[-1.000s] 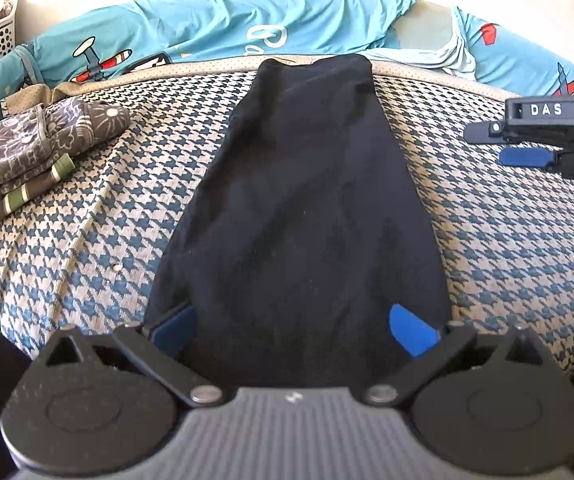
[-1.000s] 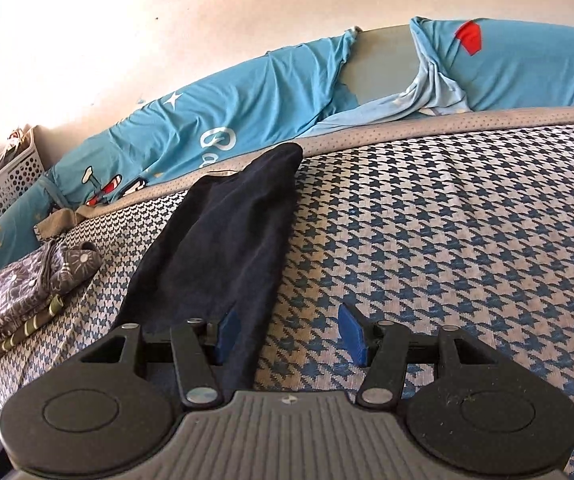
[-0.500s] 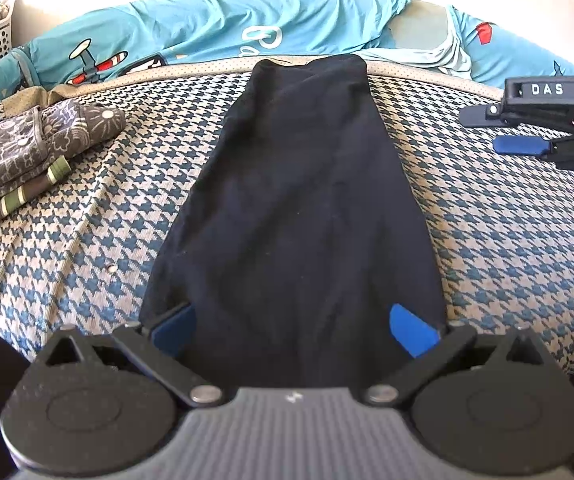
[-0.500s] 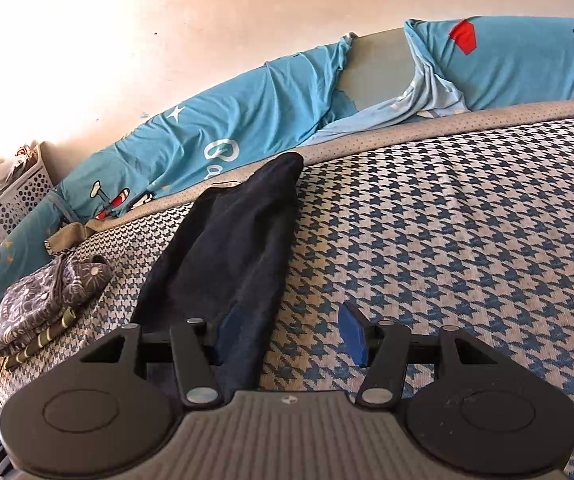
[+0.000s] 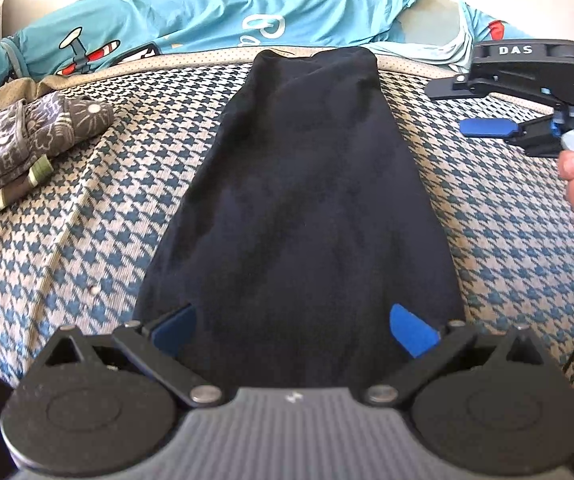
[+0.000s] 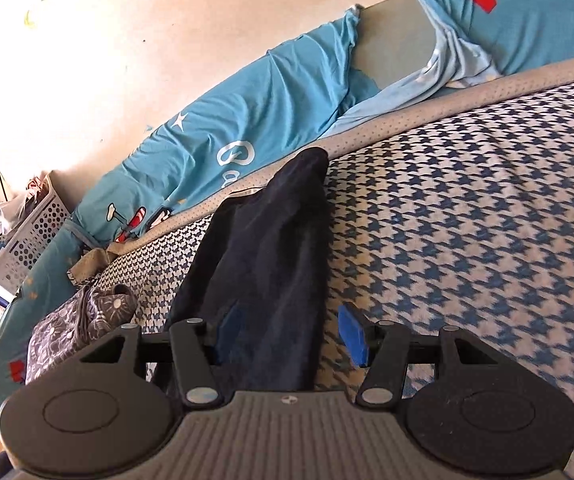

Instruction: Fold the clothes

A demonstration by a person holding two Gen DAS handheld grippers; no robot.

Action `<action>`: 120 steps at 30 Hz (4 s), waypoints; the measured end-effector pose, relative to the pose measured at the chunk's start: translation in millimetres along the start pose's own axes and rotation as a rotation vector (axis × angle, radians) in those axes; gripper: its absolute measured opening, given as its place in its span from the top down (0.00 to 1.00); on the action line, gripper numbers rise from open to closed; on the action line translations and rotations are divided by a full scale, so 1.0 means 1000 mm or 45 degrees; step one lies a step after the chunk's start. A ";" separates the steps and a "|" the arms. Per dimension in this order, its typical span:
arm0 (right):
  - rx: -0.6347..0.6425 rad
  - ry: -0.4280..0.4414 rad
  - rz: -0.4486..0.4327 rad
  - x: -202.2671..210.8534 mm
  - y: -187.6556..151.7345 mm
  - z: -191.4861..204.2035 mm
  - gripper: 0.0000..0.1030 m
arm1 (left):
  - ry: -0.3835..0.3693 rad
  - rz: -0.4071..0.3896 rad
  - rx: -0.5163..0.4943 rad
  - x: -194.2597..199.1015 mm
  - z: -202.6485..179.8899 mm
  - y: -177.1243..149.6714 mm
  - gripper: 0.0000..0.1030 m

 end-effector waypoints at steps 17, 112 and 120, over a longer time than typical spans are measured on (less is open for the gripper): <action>-0.007 0.019 0.007 -0.058 0.029 -0.001 0.48 | -0.030 0.025 0.012 -0.042 0.019 0.041 0.00; -0.234 -0.141 -0.420 -0.076 0.167 -0.163 0.91 | -0.170 -0.121 -0.115 -0.081 -0.011 0.106 0.00; -0.263 -0.406 -0.551 -0.026 0.180 -0.191 0.91 | -0.174 -0.142 -0.141 -0.073 -0.016 0.106 0.00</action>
Point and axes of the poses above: each gripper's, at about its wrist camera, not at the fingertips, and x roughly against the way its jaws point, z to its left, y to its top, the point moved 8 cm from there along -x, roughly the way its jaws point, and after that the axes turned 8 degrees about -x, right-handed, at the moved point
